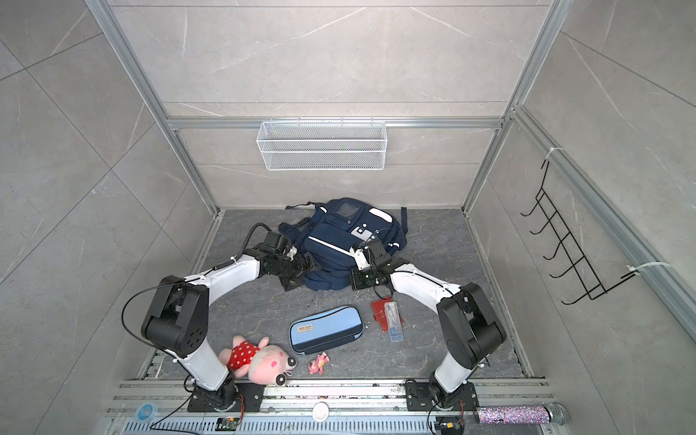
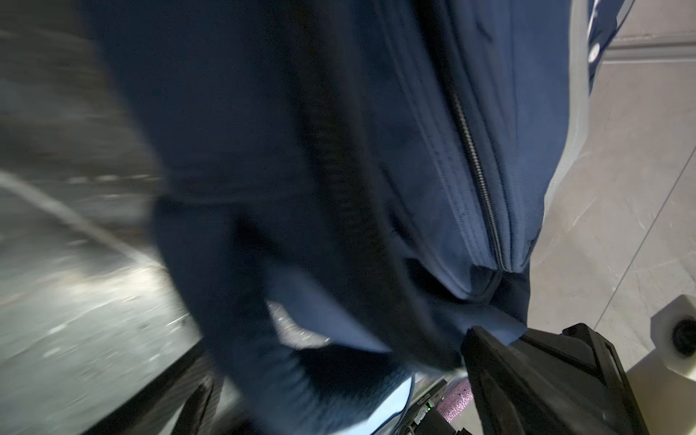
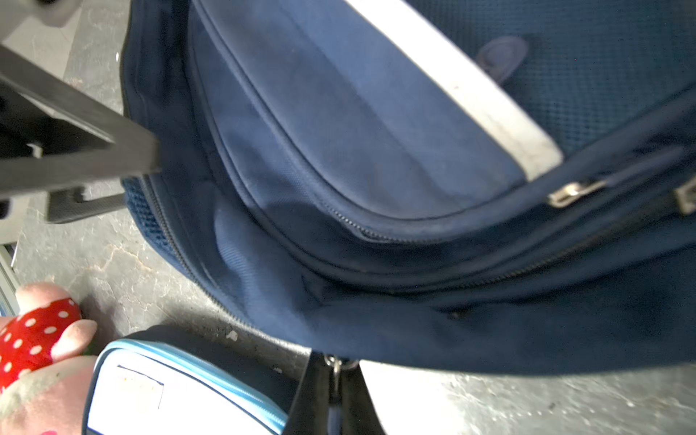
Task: Pack the student bag
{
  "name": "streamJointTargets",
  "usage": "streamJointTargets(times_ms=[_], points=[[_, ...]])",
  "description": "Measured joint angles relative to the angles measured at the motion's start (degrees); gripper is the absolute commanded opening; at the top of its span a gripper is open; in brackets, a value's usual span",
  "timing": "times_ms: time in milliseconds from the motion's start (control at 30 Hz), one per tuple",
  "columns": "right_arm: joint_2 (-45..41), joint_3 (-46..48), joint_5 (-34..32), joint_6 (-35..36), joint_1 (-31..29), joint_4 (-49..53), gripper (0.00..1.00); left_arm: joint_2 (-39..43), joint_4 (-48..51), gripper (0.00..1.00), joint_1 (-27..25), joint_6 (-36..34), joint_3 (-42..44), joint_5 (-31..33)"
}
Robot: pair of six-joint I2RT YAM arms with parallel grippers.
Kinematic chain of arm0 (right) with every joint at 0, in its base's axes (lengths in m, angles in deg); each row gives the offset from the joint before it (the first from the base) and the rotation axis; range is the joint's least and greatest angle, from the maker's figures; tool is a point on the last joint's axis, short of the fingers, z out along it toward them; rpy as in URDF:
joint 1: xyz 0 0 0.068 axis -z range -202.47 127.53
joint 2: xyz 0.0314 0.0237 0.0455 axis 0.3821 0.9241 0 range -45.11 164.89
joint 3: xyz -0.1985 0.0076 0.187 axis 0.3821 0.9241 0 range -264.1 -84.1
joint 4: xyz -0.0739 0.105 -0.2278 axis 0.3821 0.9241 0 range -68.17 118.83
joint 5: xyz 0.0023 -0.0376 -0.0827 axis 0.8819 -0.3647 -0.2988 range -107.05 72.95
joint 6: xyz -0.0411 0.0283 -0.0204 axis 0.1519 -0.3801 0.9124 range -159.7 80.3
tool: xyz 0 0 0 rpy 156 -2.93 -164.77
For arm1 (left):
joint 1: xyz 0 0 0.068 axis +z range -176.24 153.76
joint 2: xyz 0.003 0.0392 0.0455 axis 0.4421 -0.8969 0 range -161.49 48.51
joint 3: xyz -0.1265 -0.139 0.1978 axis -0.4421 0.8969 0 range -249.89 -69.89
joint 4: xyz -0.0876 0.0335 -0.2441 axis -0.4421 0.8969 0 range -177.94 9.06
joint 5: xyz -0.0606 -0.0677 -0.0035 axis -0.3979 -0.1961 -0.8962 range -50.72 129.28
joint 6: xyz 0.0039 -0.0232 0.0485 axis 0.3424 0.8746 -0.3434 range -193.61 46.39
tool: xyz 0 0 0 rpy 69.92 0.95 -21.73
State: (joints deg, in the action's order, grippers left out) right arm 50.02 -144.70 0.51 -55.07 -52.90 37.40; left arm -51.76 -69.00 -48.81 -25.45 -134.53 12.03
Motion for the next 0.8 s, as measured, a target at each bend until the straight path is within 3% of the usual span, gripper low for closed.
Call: streamJointTargets(times_ms=[67, 167, 267, 800], points=[[0.0, 0.0, 0.0, 0.2, 0.0, 0.0, 0.0, -2.6, -1.2, 0.85, -0.6, 1.1, -1.3, -0.2], [0.0, 0.0, -0.1, 0.2, 0.0, 0.0, 0.0, -4.7, -2.4, 0.5, -0.7, 2.0, -1.6, -0.5], [0.0, 0.0, -0.3, 0.2, 0.3, 0.0, 0.0, -4.9, -2.4, 0.0, -0.4, 2.7, -1.6, -1.0], [3.8, -1.6, -0.8, -1.0, 15.2, 0.5, 0.0, -3.8, -6.8, 0.0, -0.7, 3.3, 0.5, -2.2]])
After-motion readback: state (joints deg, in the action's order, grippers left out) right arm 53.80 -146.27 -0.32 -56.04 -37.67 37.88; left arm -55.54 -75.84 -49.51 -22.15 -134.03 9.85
